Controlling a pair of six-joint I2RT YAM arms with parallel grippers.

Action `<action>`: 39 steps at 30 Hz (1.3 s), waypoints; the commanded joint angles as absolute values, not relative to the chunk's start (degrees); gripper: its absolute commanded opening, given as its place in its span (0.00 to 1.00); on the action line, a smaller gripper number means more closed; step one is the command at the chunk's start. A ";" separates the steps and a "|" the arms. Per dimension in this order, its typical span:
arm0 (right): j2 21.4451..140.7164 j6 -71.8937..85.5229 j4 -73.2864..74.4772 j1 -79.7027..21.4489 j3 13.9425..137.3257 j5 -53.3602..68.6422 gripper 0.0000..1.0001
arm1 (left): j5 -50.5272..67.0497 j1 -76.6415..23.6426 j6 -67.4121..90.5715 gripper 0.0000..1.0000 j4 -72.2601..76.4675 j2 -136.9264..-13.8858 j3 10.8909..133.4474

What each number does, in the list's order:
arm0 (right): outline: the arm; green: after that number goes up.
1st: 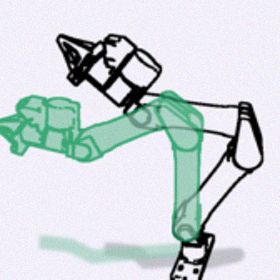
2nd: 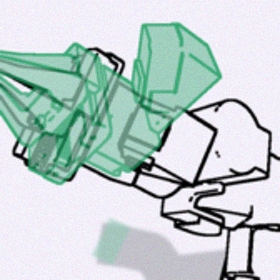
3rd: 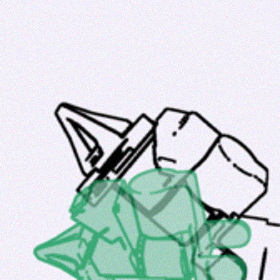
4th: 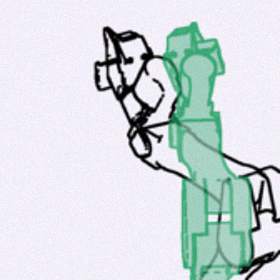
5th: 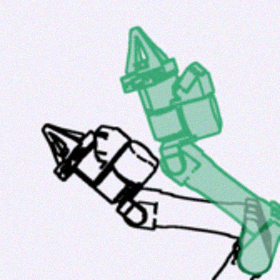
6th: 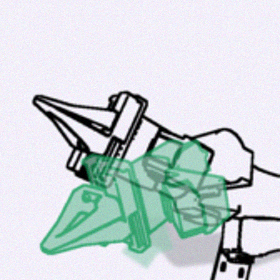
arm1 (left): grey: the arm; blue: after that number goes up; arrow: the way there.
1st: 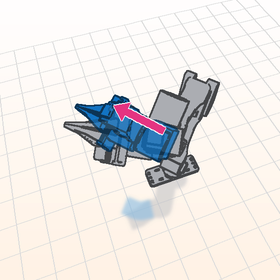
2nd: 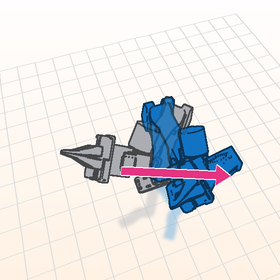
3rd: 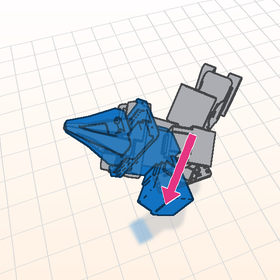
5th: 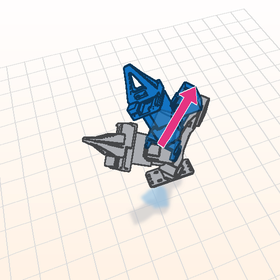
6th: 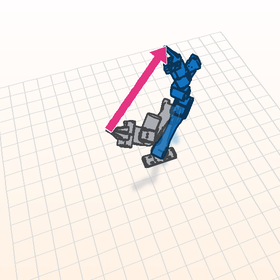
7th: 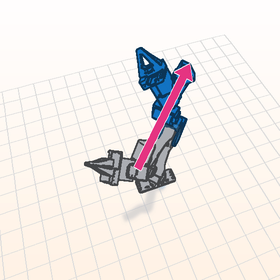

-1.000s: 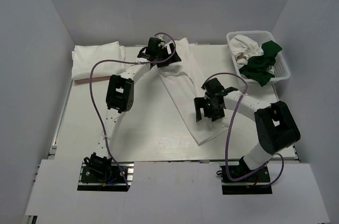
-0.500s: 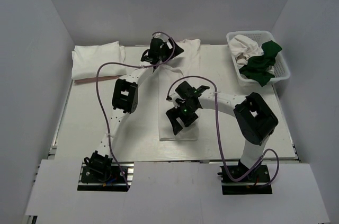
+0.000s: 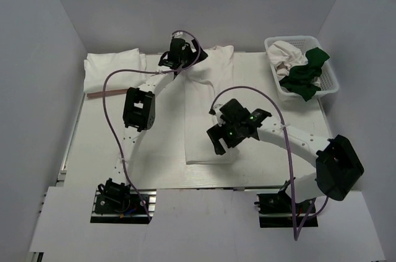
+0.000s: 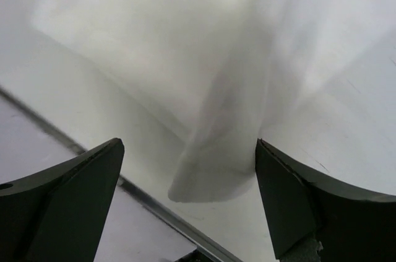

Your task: Fold and stack the t-shirts

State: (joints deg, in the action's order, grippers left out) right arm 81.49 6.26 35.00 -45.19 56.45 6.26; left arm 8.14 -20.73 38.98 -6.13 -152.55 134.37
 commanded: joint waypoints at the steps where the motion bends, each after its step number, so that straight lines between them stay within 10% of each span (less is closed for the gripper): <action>1: 81.12 10.10 34.64 -45.62 51.86 -6.67 0.90 | 8.34 -20.39 32.00 1.00 -11.40 -135.73 130.18; 6: 81.56 10.29 29.29 -45.96 47.29 -5.72 0.82 | 8.96 -21.09 28.40 1.00 -17.05 -121.76 115.08; 17: 81.47 13.62 29.17 -48.34 52.99 -3.08 0.11 | 16.95 -21.71 27.86 1.00 -20.47 -111.53 88.17; 27: 80.61 19.06 37.18 -49.83 55.81 -0.71 0.00 | 19.51 -22.76 26.54 1.00 -22.41 -104.41 74.19; 31: 78.75 19.34 38.05 -50.53 54.06 4.38 0.28 | 20.13 -23.99 26.54 1.00 -22.41 -103.18 72.42; 33: 79.54 18.72 40.16 -51.15 53.52 5.45 0.63 | 20.13 -24.60 26.54 1.00 -23.02 -103.18 72.42; 36: 78.93 19.60 44.03 -51.68 52.74 4.75 0.90 | 19.51 -24.61 26.02 1.00 -24.43 -103.18 73.82; 39: 74.80 20.48 44.12 -51.86 52.12 3.61 0.90 | 20.03 -25.14 25.49 1.00 -24.96 -103.18 75.05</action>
State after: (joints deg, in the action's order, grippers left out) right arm 79.31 19.35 40.80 -51.57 52.62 3.33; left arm 18.90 -24.73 26.92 -23.79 -105.84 72.82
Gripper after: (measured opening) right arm 0.902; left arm 0.996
